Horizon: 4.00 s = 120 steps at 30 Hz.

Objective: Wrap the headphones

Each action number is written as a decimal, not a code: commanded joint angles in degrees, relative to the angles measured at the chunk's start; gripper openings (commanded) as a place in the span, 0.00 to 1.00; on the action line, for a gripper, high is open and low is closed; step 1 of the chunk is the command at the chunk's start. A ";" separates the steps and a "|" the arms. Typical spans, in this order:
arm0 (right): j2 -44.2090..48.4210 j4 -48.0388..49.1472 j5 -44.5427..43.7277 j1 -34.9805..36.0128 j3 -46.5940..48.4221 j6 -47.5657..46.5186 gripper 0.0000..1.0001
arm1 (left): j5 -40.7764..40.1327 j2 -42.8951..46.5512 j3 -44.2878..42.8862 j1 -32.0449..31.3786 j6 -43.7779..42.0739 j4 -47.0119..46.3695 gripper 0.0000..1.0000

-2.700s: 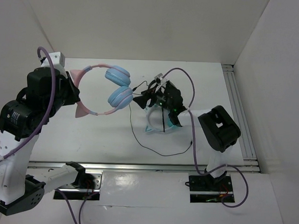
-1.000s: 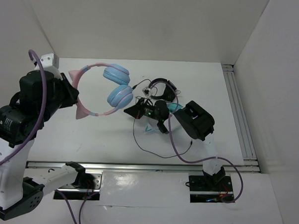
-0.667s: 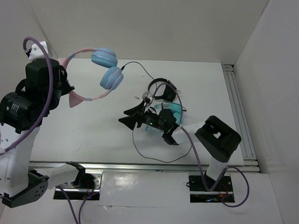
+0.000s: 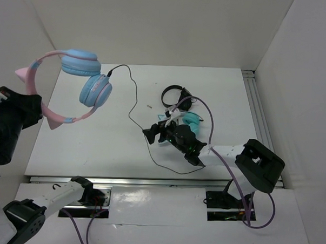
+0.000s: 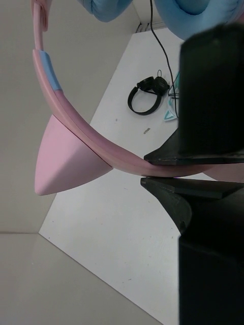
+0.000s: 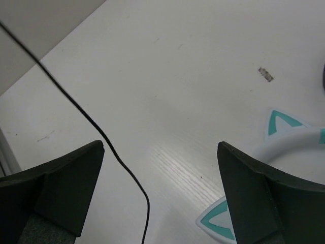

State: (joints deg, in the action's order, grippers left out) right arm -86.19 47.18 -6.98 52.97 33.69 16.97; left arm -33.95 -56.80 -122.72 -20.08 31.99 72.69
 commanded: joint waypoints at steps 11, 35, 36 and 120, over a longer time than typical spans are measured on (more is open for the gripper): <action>16.31 5.91 12.06 -4.89 -1.00 -8.97 1.00 | 1.87 2.04 6.78 0.04 0.19 -3.69 0.00; -7.14 10.39 26.31 -8.32 19.64 -6.43 0.94 | 6.97 3.09 13.12 0.04 1.32 -5.80 0.00; -8.02 11.17 26.84 -8.32 20.44 -5.64 0.88 | 6.97 3.09 13.12 0.04 1.32 -5.80 0.00; 22.92 -39.80 3.80 -0.67 15.09 -28.93 0.00 | 10.93 3.45 42.82 -46.46 -34.45 -31.89 0.00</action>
State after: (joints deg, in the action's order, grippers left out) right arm -62.50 3.90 -10.85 54.46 46.98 -12.99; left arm -27.44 -55.11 -76.53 -65.71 -5.32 48.18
